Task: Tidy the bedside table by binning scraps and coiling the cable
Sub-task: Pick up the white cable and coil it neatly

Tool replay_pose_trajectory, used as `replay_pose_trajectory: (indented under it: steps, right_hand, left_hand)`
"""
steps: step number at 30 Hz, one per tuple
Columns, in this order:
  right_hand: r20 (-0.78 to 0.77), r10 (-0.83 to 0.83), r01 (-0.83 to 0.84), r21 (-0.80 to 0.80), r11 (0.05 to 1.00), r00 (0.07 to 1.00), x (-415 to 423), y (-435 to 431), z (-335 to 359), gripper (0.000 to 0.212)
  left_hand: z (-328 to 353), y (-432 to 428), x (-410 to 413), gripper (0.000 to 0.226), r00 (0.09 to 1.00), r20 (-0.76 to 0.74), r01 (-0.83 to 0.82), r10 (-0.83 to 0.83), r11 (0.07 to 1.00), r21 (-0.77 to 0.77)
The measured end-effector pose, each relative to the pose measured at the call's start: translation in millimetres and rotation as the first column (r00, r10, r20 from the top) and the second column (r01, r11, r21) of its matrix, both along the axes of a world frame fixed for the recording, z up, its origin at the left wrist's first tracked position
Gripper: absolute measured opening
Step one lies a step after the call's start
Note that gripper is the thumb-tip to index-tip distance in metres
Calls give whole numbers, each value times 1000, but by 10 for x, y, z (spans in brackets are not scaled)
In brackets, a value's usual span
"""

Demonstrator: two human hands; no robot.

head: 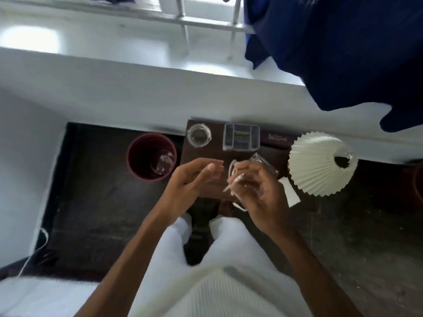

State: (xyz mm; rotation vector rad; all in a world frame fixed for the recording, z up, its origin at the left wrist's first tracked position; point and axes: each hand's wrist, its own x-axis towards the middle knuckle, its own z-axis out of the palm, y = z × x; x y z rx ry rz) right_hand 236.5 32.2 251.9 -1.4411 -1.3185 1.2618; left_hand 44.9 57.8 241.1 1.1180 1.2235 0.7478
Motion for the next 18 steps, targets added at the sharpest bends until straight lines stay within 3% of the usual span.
replay_pose_trajectory:
  steps: [3,7,10,15,18]
  right_hand:
    - [104,104,-101,-40,994,989,-96,40,413,30]
    - [-41,109,-112,-80,991,993,-123,11,909,35]
    - [22,156,-155,-47,987,988,-180,-51,1154,39]
    - [-14,221,-221,3,975,975,-280,-88,1437,45]
    - [-68,253,-253,6,967,965,-351,7,1583,44]
  left_hand:
    - [417,-156,-61,32,998,4,60,-60,997,38]
    - [820,-368,-159,34,999,-29,27,-25,998,59]
    - [1063,-489,-178,35,1000,-15,-12,13,997,74]
    - [1350,-679,-110,31,998,49,44,-44,999,15]
    - [1476,-722,-71,40,991,105,-87,83,995,39]
